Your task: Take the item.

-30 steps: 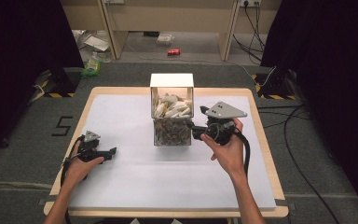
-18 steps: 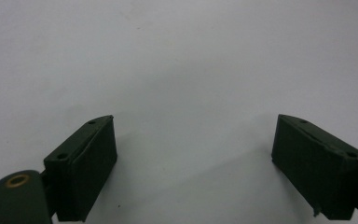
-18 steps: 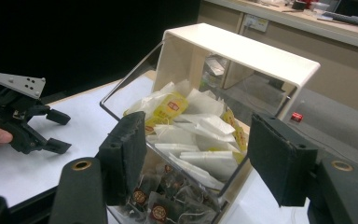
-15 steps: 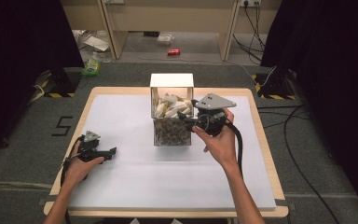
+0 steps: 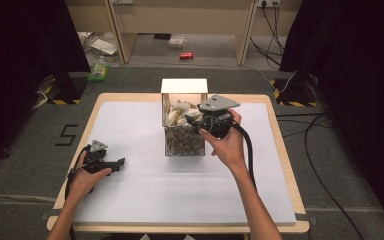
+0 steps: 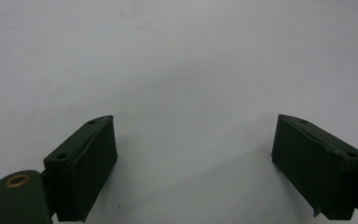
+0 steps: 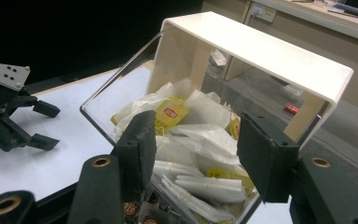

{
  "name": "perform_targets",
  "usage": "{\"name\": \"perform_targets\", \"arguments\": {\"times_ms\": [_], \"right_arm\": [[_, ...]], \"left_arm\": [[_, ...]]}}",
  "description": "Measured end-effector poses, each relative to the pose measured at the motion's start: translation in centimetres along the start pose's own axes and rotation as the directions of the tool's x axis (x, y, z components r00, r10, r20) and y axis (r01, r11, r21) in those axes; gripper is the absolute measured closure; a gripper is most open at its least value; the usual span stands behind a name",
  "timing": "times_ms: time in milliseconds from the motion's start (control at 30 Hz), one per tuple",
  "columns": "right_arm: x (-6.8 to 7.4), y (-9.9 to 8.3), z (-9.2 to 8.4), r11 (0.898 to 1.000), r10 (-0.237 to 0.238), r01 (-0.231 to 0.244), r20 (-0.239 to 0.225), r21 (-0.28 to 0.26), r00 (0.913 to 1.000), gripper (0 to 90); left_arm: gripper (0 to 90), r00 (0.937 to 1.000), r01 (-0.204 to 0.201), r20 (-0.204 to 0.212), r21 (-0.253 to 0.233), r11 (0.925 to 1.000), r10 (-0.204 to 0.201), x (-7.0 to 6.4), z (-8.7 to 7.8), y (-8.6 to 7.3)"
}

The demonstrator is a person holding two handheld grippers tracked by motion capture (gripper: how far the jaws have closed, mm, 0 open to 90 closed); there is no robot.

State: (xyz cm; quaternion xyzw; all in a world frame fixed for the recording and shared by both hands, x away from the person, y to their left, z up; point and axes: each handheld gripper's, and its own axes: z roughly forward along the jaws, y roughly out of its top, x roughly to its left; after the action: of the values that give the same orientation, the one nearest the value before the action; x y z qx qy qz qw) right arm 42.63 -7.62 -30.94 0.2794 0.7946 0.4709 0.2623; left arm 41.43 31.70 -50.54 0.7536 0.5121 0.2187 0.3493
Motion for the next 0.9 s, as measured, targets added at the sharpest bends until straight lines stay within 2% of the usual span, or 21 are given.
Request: {"name": "perform_targets", "arguments": {"times_ms": [367, 467, 600, 767, 900], "right_arm": [[0.1, 0.3, 1.6, 0.998, -0.034, 0.034, 0.007, 0.047, 0.9994, 53.1], [-0.1, 0.3, 1.9, 0.998, -0.039, 0.038, 0.017, 0.054, 0.9991, 57.1], [-0.2, 0.1, 2.3, 0.995, -0.046, 0.043, 0.029, 0.094, 0.9985, 63.2], [-0.3, 0.0, 2.4, 0.994, -0.057, 0.053, 0.037, 0.098, 0.9977, 74.7], [-0.1, 0.1, 2.4, 0.989, -0.097, 0.092, 0.034, 0.119, 0.9947, 83.1]], "left_arm": [[13.0, 1.0000, 0.000, 0.000, 0.000, 1.0000, 0.000, 0.0, 0.0, 0.0], [12.9, 1.0000, 0.001, 0.001, 0.000, 1.0000, -0.001, 0.0, 0.0, 0.0], [12.9, 1.0000, 0.001, 0.001, 0.000, 1.0000, -0.001, 0.0, 0.0, 0.0], [12.9, 1.0000, 0.000, 0.000, 0.000, 1.0000, 0.000, 0.0, 0.0, 0.0], [12.9, 1.0000, 0.000, 0.000, 0.000, 1.0000, 0.000, 0.0, 0.0, 0.0]]}}
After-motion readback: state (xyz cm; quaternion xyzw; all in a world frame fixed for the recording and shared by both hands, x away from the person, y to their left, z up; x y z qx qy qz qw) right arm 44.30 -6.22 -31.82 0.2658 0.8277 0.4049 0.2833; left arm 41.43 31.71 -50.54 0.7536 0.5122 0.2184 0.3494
